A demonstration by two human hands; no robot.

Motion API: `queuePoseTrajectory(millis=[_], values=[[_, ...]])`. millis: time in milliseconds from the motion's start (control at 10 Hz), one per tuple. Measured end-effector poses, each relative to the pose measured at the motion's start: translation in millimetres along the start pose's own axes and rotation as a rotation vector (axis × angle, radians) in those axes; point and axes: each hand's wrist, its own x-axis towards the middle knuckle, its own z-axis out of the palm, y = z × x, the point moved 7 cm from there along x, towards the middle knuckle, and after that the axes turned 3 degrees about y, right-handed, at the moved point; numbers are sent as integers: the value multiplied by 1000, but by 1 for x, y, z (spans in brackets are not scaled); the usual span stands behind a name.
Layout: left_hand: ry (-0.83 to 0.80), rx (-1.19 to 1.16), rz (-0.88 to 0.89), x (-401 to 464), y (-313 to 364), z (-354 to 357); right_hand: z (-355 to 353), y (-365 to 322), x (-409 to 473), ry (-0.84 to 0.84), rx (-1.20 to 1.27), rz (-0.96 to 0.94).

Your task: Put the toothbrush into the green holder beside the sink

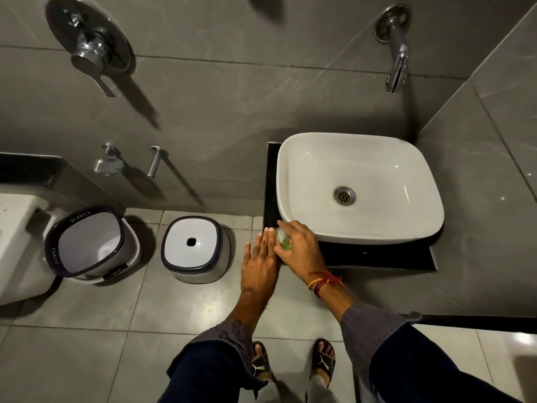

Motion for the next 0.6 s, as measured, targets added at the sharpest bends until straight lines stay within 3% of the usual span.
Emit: queuePoseTrajectory(millis=[200,300,600], values=[[33,9,-5,1,-3,3,8,26,-31,30,91,119],[73,-12,-25,5,-9,4,23,29,-33,-50,139,144],[72,27,46,17,-19,-5,33,34,-18,-14,116,156]])
